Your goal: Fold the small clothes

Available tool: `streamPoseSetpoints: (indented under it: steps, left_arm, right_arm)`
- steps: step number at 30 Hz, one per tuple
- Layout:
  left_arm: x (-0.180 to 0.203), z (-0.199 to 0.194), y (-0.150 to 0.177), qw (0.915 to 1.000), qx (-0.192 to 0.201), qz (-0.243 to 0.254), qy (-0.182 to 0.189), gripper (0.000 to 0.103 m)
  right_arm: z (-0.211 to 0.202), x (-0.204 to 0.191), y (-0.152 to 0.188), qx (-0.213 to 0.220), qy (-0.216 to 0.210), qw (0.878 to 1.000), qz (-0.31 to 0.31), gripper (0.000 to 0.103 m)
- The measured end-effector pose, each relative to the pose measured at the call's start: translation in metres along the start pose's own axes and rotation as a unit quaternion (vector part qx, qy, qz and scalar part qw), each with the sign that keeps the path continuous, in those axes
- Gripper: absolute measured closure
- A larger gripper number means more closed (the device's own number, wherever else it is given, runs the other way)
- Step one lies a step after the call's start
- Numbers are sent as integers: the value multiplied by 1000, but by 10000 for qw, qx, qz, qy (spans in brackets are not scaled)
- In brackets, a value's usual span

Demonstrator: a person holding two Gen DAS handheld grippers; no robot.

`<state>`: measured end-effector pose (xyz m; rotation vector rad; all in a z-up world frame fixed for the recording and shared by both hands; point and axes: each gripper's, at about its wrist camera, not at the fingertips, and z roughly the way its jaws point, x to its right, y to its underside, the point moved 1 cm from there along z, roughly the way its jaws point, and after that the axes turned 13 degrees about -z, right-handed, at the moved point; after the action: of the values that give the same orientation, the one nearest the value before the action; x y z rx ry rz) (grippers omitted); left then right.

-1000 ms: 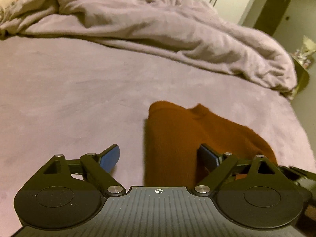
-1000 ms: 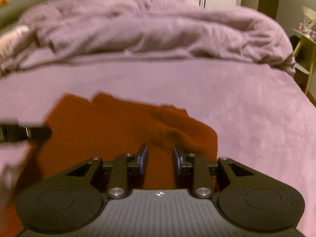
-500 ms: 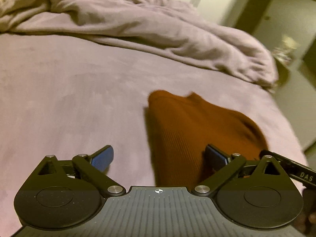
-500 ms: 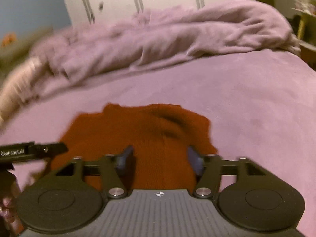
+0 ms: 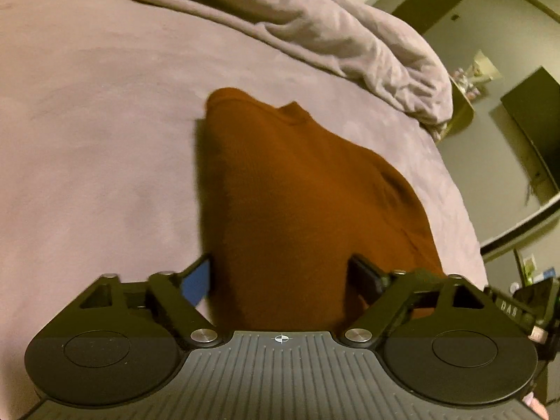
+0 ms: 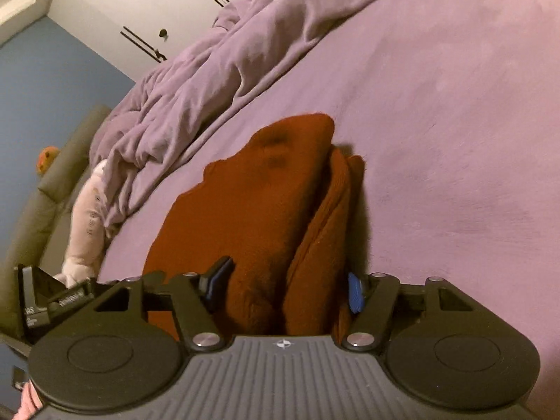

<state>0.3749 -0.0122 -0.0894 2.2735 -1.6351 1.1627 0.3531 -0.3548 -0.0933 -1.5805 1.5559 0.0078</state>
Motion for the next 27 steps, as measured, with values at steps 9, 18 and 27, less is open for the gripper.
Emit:
streamPoseSetpoints:
  steps: [9,18,27]
  left_arm:
    - [3,-18,1,9998,136,118,75,53]
    - [-18,-77,2,9983,315,229,-439,53]
    - [-29,-121,-10,9824,1048,725,-1368,38]
  right_arm:
    - [14,-12,-1,59,-44,9996,260,63]
    - [22,-61,11,-281,-461,9985,-75,68]
    - [14,-124,-1,-326,1065,9825,-1492,44]
